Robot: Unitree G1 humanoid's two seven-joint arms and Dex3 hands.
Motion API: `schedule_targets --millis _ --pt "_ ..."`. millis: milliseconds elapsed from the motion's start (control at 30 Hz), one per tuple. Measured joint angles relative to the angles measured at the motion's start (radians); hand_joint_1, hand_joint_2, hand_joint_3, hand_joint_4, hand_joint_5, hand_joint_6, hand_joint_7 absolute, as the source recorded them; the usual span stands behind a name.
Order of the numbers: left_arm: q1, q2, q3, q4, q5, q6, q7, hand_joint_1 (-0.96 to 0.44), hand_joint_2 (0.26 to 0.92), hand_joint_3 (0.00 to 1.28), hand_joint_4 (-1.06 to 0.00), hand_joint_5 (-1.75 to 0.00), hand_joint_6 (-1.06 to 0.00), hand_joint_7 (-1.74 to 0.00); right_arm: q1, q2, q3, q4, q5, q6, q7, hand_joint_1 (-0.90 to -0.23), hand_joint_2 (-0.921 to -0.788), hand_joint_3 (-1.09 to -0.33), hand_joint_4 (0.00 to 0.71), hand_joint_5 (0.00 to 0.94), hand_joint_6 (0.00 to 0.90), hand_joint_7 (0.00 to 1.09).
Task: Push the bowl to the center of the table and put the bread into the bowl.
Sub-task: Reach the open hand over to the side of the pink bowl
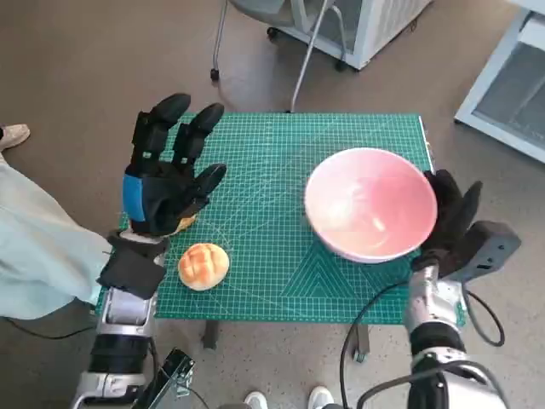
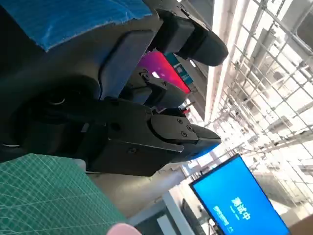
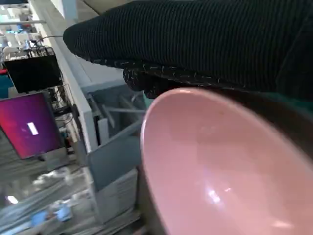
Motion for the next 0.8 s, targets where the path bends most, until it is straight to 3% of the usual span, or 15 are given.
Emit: schedule_targets --millis 200,333,567,800 --pt "0.032 0.002 0.009 -0.055 0.001 0.034 0.005 -0.01 0.897 0.23 -0.14 -0.78 -0.09 -0.98 -0.037 0.04 -0.01 0.003 0.008 0.012 -0.002 -0.364 -0.921 -0.634 0.348 0.008 0.214 0.68" --pt "0.046 0.004 0.015 -0.081 0.003 0.054 0.01 -0.02 0.892 0.24 -0.14 -0.78 -0.08 -0.99 -0.062 0.064 -0.007 0.004 0.004 0.021 -0.018 -0.35 -0.907 -0.668 0.359 0.008 0.219 0.73" --pt "0.07 0.007 0.025 -0.123 0.006 0.081 0.018 -0.02 0.884 0.25 -0.14 -0.77 -0.08 -0.99 -0.104 0.099 0.006 0.007 -0.009 0.041 -0.039 -0.353 -0.893 -0.708 0.363 0.004 0.209 0.74" --pt "0.086 0.008 0.036 -0.151 0.009 0.101 0.023 -0.02 0.878 0.27 -0.14 -0.76 -0.09 -0.99 -0.128 0.129 0.006 0.011 -0.01 0.068 -0.044 -0.34 -0.889 -0.711 0.377 0.008 0.221 0.72"
